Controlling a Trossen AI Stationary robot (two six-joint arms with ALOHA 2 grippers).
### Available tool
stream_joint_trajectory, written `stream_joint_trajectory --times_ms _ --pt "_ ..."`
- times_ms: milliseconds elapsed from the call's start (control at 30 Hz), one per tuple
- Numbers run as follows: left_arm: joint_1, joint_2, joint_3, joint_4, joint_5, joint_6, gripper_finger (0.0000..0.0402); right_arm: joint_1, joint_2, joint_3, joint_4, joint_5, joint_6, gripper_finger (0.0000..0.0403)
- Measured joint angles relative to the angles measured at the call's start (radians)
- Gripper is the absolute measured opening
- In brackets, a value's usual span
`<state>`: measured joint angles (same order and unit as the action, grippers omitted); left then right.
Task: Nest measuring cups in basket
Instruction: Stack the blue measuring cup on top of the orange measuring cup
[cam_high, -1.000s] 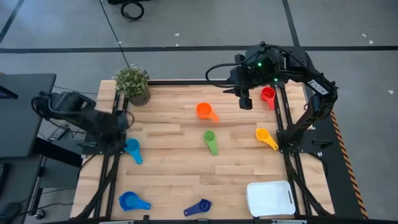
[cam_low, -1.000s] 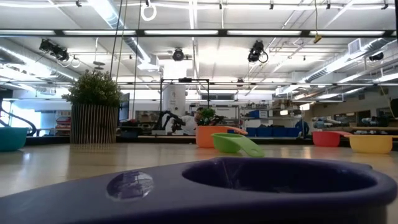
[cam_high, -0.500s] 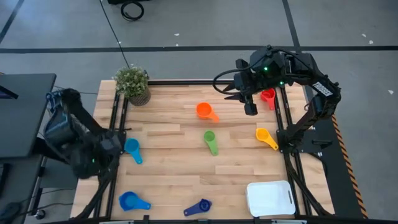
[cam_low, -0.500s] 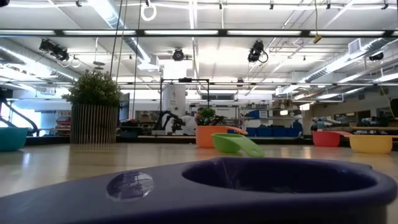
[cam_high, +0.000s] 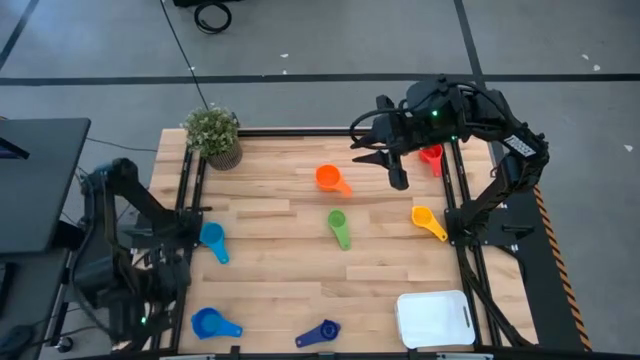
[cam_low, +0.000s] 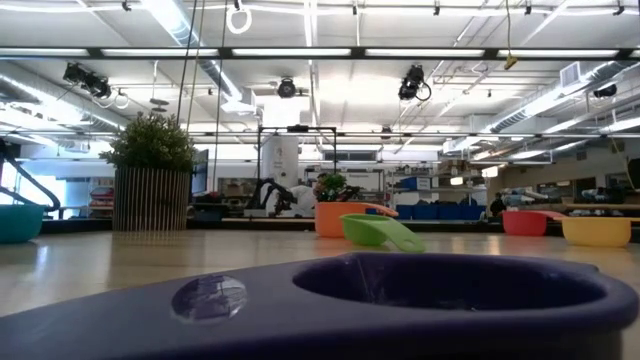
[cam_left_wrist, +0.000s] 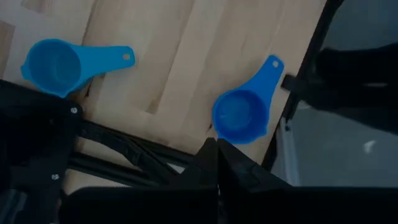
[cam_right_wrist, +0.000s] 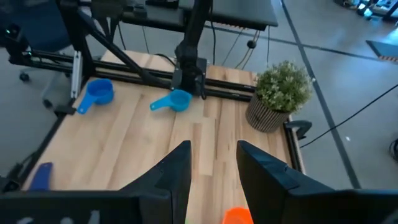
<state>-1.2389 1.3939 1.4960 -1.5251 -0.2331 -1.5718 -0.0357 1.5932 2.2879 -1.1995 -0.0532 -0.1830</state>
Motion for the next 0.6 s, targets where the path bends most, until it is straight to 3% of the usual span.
stream_joint_trajectory --times_ms 333,600 --pt "-0.045 0.132 0.000 -0.022 -0.030 -0.096 0.0004 0.017 0.000 0.000 -0.005 -0.001 0.032 0.0135" --pt "-0.032 0.191 0.000 -0.007 -0.014 -0.100 0.0048 0.017 0.000 0.000 -0.005 -0.001 0.031 0.0135"
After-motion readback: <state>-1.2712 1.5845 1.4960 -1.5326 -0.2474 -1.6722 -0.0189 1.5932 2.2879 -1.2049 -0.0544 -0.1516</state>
